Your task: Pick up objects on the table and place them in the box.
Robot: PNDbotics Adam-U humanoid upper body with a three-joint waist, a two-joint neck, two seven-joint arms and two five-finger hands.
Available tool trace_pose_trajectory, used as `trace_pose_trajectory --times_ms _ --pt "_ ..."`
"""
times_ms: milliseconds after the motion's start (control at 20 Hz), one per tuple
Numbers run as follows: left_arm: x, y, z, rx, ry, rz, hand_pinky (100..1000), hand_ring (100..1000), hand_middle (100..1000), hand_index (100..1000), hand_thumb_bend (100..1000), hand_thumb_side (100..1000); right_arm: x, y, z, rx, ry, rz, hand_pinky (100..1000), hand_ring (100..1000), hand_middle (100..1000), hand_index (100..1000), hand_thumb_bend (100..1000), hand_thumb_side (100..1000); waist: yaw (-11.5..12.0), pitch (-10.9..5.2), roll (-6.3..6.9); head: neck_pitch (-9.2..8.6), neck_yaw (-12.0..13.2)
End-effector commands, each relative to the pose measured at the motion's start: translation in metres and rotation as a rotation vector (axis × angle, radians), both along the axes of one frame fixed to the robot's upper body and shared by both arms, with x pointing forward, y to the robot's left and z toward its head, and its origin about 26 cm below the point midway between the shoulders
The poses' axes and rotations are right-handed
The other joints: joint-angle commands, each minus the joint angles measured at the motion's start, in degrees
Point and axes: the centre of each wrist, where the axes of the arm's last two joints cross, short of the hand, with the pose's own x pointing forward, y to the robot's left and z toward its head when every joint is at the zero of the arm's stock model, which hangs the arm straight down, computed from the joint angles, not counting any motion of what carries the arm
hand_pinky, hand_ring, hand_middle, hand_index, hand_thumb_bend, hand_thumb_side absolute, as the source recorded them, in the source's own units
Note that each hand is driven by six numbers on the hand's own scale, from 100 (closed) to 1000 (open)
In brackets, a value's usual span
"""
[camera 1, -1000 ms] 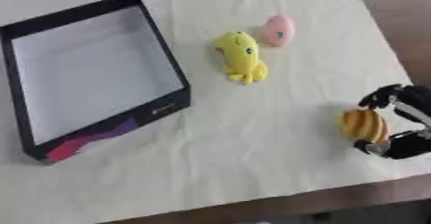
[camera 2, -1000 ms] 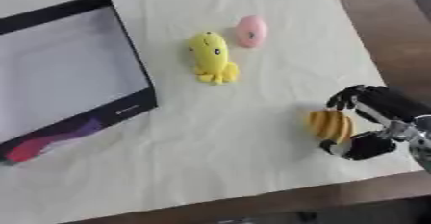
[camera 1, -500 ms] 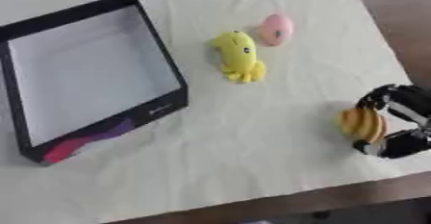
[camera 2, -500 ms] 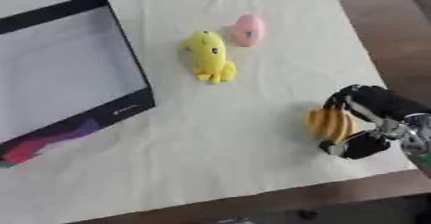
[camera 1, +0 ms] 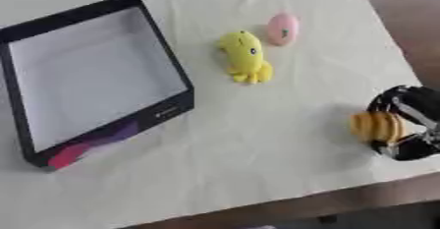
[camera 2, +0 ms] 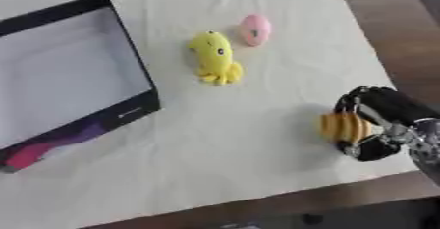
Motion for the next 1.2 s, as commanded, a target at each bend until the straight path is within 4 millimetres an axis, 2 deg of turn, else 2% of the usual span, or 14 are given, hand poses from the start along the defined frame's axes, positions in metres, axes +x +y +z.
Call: trace_pose_trajectory --times_ms 50,300,350,400,650,900,1050,1200 --pt "-0.003 0.002 0.010 0.020 -0.034 0.002 775 850 879 858 412 678 0.000 -0.001 0.008 -0.018 -0.037 0.010 670 616 554 698 365 100 0.1 0.03 0.71 0.39 -0.2" --pt "-0.003 0.003 0.010 0.019 -0.034 0.008 774 850 876 856 411 679 0.001 -0.003 0.010 0.051 -0.081 0.011 639 582 517 667 358 100 0.1 -0.09 0.54 0.39 0.4" --pt "-0.003 0.003 0.010 0.019 -0.033 0.009 774 850 876 856 412 678 0.002 -0.004 0.012 0.067 -0.096 0.016 640 578 514 663 281 100 0.0 -0.16 0.47 0.39 0.6" --pt "-0.003 0.003 0.009 0.019 -0.033 0.010 774 850 876 855 412 678 0.002 -0.005 0.014 0.080 -0.111 0.021 641 571 506 657 362 100 0.0 -0.21 0.41 0.39 0.7" --pt "-0.004 0.004 0.009 0.022 -0.033 0.016 774 850 875 854 414 675 0.009 -0.012 0.038 0.109 -0.229 0.071 625 532 464 602 369 100 -0.2 -0.64 0.06 0.39 2.7" --pt "-0.005 0.004 0.009 0.027 -0.028 0.016 773 851 873 854 415 675 0.020 -0.014 0.075 0.161 -0.329 0.150 624 529 458 608 377 100 0.2 -1.05 -0.21 0.39 4.0" --pt "-0.004 0.003 0.009 0.027 -0.025 0.008 773 851 873 855 415 674 0.032 -0.003 0.117 0.187 -0.402 0.271 627 530 456 613 376 100 0.8 -1.42 -0.21 0.39 5.2" --pt "-0.004 0.001 0.009 0.024 -0.024 -0.003 773 851 874 859 416 674 0.040 0.015 0.162 0.185 -0.506 0.394 635 534 459 617 374 100 1.6 -1.83 -0.16 0.39 5.4"
